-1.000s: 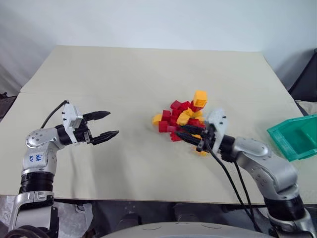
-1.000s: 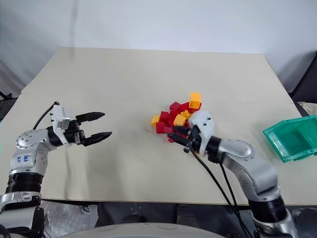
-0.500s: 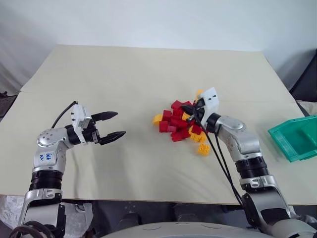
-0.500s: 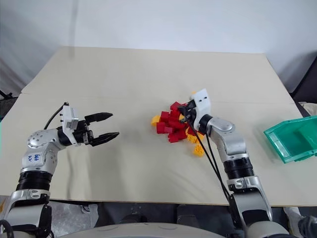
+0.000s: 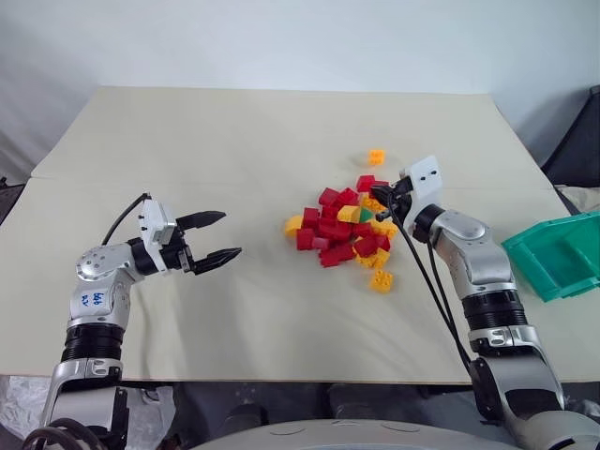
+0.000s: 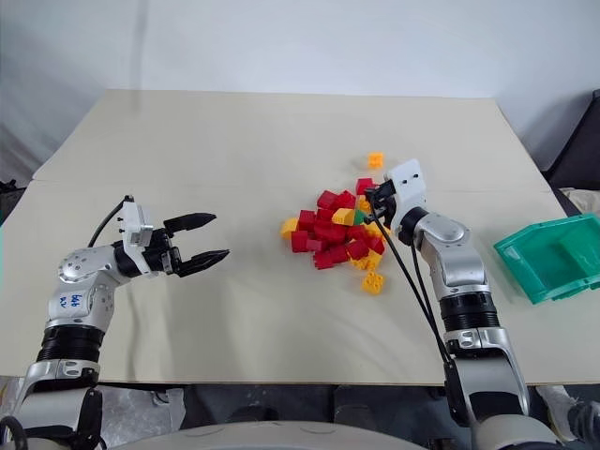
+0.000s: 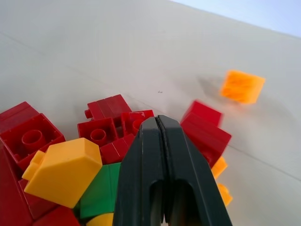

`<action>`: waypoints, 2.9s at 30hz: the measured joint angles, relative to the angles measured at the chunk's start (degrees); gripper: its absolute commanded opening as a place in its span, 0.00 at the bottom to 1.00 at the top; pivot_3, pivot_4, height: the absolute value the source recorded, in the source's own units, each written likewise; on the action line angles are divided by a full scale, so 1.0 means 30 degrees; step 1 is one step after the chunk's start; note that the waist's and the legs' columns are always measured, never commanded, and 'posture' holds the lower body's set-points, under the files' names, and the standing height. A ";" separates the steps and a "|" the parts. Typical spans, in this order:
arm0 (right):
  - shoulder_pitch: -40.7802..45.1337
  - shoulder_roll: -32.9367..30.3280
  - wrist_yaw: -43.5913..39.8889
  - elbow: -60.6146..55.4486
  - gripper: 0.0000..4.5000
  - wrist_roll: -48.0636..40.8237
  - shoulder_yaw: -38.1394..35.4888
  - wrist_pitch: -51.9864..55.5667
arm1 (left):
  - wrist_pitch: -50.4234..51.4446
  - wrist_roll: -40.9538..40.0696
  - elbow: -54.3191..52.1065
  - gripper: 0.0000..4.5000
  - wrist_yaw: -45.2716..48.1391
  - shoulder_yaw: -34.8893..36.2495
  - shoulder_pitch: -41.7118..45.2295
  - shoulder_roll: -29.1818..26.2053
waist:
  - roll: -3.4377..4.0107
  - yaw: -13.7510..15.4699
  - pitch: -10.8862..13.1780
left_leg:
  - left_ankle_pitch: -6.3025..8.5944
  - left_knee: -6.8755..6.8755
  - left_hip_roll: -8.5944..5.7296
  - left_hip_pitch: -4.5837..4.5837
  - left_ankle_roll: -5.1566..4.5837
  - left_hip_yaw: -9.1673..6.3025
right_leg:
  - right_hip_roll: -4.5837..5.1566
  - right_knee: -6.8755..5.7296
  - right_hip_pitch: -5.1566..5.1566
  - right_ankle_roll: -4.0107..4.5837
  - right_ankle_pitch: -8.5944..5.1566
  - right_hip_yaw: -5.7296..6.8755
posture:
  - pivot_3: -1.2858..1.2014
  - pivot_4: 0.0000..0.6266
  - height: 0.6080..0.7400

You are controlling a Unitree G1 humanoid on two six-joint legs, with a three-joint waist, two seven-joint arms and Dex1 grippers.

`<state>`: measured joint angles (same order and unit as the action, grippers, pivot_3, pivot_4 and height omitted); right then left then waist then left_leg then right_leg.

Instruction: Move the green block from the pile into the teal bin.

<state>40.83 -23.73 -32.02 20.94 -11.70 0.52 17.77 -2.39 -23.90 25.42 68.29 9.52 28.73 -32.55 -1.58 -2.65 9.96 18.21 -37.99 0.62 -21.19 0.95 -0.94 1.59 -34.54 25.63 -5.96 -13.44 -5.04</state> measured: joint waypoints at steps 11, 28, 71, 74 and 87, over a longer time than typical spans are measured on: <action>-0.0842 0.1416 -0.1278 -0.2200 0.00 0.0800 0.2176 0.1572 | -0.0104 0.0161 0.0065 1.00 -0.0423 -0.0187 0.0112 0.0394 | 0.0029 -0.0174 0.0018 | 0.0000 0.0000 0.0007 -0.0007 0.0001 -0.0017 | 0.0000 -0.0033 0.0027 0.0001 0.0000 -0.0011 | 0.52 0.24 1.00; -0.3201 -0.6270 -0.4918 -0.7601 0.43 -0.0984 -0.1480 0.4997 | -0.0214 0.0252 0.0822 1.00 -0.0209 -0.0273 0.0645 0.0350 | 0.0073 0.0360 0.0046 | 0.0009 0.0005 -0.0046 -0.0024 -0.0015 0.0037 | -0.0059 0.0047 0.0004 0.0000 -0.0001 0.0013 | 0.52 0.24 1.00; 0.9384 -0.0600 -0.4489 0.6353 0.58 0.2455 0.7266 1.3364 | -0.0780 0.0285 -0.0846 1.00 -0.1050 -0.0101 -0.0956 0.1034 | 0.0147 0.0286 0.0094 | -0.0008 -0.0075 -0.0089 -0.0332 0.0010 0.0049 | 0.0029 -0.0129 0.0412 0.0005 -0.0004 0.0007 | 0.52 0.24 1.00; 0.9362 -0.0953 -0.4878 0.6161 0.47 0.2818 0.7292 1.3384 | -0.0665 0.0264 -0.0949 1.00 -0.1082 -0.0110 -0.0964 0.1034 | 0.0148 0.0279 0.0094 | -0.0009 -0.0074 -0.0089 -0.0331 0.0011 0.0050 | 0.0018 -0.0134 0.0413 0.0005 -0.0004 0.0008 | 0.52 0.24 1.00; 0.5359 -0.5841 -0.4560 -0.3013 0.47 0.1804 0.2371 1.3245 | -0.0255 0.0707 -0.0895 1.00 -0.1074 -0.2117 0.1567 0.2773 | 0.0149 0.0491 0.0096 | -0.0010 -0.0079 -0.0235 -0.0354 0.0000 0.0050 | 0.0023 -0.0104 0.0389 -0.0003 0.0000 0.0038 | 0.52 0.24 1.00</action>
<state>56.91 -41.25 -45.70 11.90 -6.28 7.64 57.51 -3.15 -21.78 22.74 65.07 3.17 33.43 -24.23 -1.13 -1.18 10.25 18.18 -38.22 -0.08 -22.26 0.95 -0.79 1.66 -34.85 26.80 -5.97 -13.44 -4.93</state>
